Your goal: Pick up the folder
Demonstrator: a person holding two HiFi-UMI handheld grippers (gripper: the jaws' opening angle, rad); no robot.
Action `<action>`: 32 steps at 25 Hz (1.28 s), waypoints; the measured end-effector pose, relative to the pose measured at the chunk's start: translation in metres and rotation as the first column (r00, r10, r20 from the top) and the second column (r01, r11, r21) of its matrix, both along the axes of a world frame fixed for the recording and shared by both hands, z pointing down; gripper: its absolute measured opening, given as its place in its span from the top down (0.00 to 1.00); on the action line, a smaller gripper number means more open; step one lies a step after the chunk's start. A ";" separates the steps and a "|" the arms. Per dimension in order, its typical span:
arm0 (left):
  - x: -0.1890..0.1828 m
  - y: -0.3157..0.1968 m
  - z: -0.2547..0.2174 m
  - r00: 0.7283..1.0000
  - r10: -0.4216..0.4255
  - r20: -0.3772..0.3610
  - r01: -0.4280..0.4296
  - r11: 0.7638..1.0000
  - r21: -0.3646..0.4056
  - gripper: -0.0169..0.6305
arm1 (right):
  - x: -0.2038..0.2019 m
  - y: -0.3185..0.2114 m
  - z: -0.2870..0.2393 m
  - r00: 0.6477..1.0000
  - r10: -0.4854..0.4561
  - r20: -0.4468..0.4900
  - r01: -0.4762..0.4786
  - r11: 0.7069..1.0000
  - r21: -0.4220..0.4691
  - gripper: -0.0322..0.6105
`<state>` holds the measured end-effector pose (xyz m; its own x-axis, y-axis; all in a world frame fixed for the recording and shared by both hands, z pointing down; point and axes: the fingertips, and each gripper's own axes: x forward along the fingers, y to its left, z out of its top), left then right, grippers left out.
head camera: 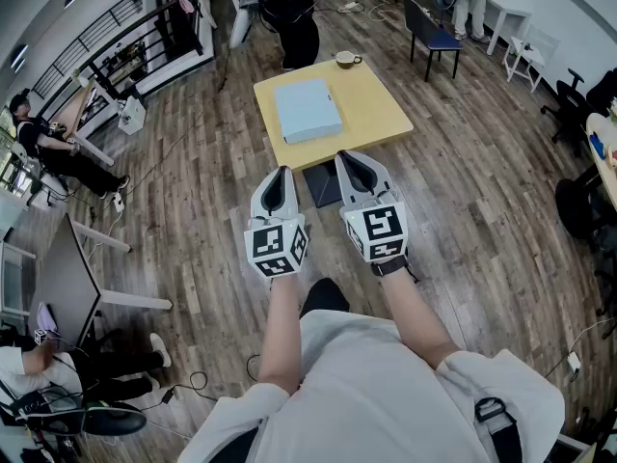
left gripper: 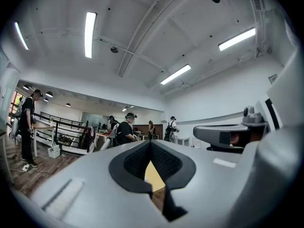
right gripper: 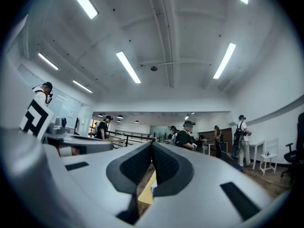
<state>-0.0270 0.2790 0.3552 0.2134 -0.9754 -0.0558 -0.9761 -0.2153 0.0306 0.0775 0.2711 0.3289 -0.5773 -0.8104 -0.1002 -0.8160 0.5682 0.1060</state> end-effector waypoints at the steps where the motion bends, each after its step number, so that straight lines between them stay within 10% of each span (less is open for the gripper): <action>1: -0.002 -0.005 0.003 1.000 -0.005 -0.007 0.005 1.000 -0.003 0.96 | -0.002 -0.003 0.004 1.000 -0.008 -0.008 0.008 1.000 0.000 0.93; 20: -0.064 -0.286 -0.012 0.998 0.039 -0.043 -0.036 0.998 0.049 0.96 | -0.062 -0.270 0.017 0.998 0.046 -0.053 -0.049 0.998 -0.043 0.93; 32: -0.134 -0.424 0.053 0.993 0.067 -0.092 -0.083 0.982 -0.171 0.96 | -0.133 -0.405 0.066 0.990 0.033 -0.138 -0.053 0.988 -0.145 0.93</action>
<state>-0.1614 -0.1448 0.4086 0.2881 -0.9531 0.0927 -0.9495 -0.2717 0.1570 -0.0553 -0.1334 0.3953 -0.5418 -0.8346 0.0991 -0.8239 0.5507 0.1338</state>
